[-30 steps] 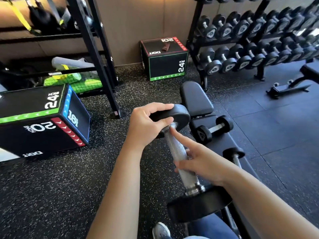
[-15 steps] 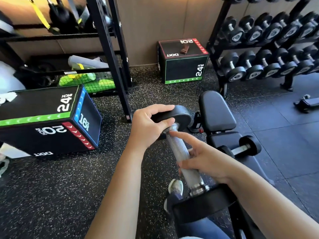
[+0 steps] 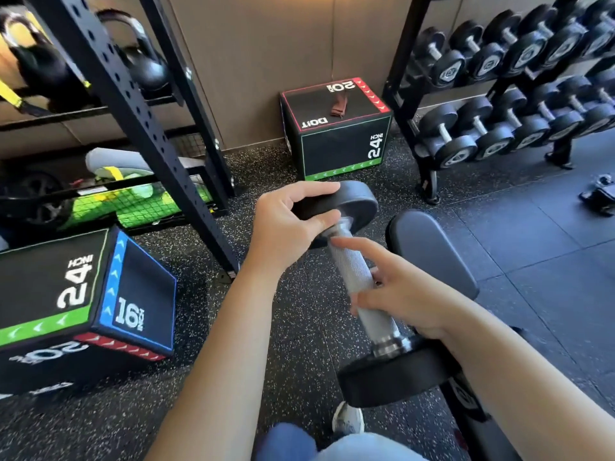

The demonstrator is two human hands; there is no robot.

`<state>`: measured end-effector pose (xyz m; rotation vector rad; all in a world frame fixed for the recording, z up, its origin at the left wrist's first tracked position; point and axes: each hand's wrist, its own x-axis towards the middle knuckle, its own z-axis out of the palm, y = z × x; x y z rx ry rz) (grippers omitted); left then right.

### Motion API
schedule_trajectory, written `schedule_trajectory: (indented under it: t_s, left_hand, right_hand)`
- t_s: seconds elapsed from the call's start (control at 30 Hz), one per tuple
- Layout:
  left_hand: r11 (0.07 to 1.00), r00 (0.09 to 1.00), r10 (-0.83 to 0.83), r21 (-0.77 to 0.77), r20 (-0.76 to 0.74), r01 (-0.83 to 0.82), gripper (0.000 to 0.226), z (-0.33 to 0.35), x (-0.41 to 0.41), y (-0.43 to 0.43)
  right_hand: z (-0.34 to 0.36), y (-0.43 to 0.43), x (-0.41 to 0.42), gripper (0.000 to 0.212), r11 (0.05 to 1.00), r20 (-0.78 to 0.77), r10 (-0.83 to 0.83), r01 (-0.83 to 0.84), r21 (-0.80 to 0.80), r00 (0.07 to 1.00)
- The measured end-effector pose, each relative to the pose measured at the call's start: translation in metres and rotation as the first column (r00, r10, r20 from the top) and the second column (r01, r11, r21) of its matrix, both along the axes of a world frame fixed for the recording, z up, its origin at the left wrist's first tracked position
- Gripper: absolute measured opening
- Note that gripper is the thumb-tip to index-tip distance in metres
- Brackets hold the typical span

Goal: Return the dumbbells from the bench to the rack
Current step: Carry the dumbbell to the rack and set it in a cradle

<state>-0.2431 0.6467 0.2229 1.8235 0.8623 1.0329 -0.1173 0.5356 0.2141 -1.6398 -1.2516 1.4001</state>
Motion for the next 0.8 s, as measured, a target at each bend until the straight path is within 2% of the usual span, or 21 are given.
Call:
schedule_trajectory:
  t_s: [0.07, 0.27, 0.57, 0.7, 0.8]
  left_hand:
    - [1.000, 1.000, -0.007, -0.006, 0.021, 0.007, 0.036, -0.003, 0.002, 0.007]
    - [0.998, 0.998, -0.049, -0.040, 0.029, 0.051, 0.037, -0.010, 0.024, 0.124]
    - [0.973, 0.978, -0.204, -0.098, 0.044, 0.207, 0.035, -0.005, 0.045, 0.321]
    - [0.948, 0.952, -0.302, -0.095, 0.040, 0.305, 0.035, -0.002, 0.068, 0.379]
    - [0.931, 0.938, -0.339, -0.120, 0.065, 0.345, 0.037, -0.005, 0.088, 0.410]
  right_hand:
    - [0.001, 0.007, 0.002, 0.077, 1.000, -0.014, 0.007, -0.007, -0.002, 1.000]
    - [-0.003, 0.116, 0.015, 0.074, 0.996, -0.025, -0.087, 0.087, -0.011, 0.996]
    - [-0.001, 0.296, 0.016, 0.071, 0.970, -0.075, -0.241, 0.239, -0.031, 0.968]
    - [0.003, 0.346, 0.024, 0.071, 0.945, -0.112, -0.325, 0.319, -0.073, 0.939]
    - [0.003, 0.375, 0.039, 0.072, 0.934, -0.084, -0.356, 0.351, -0.066, 0.931]
